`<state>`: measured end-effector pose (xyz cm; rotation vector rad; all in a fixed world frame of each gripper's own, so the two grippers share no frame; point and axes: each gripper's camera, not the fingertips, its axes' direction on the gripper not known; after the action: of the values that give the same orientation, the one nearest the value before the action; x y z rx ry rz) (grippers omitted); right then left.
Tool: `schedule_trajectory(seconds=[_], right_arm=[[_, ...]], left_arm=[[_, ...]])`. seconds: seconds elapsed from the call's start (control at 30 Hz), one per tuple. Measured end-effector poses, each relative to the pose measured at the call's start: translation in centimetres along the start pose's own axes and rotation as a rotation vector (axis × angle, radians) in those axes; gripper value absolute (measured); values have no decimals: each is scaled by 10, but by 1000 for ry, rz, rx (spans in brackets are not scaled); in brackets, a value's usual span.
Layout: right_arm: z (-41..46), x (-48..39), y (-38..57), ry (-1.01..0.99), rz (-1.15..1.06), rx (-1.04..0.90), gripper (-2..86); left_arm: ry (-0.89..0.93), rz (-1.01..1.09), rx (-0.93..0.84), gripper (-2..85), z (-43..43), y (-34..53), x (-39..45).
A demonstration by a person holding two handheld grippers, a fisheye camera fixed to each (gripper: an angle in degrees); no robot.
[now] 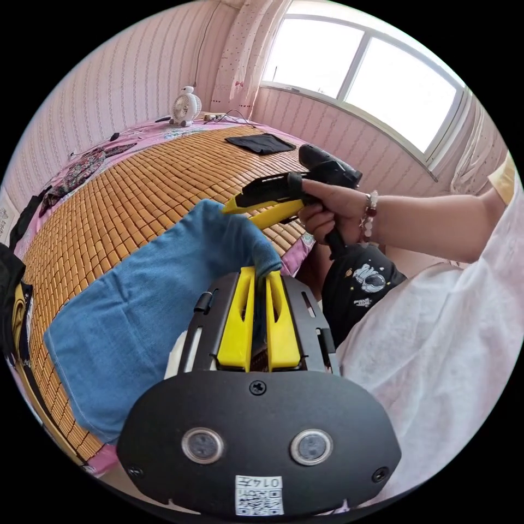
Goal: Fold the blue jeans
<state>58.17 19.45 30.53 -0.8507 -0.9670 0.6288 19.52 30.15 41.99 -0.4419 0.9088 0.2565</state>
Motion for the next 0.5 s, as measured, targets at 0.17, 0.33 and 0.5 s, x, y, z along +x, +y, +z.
schedule_trajectory(seconds=[0.17, 0.33, 0.5], right_arm=[[1, 12, -14, -162, 163, 105, 24], [-54, -22, -6, -208, -18, 202, 13], [-96, -76, -8, -117, -145, 263, 14]], left_arm=[[77, 8, 31, 28, -26, 7, 0], [207, 48, 125, 25, -40, -16, 1], [321, 54, 298, 24, -69, -42, -6]])
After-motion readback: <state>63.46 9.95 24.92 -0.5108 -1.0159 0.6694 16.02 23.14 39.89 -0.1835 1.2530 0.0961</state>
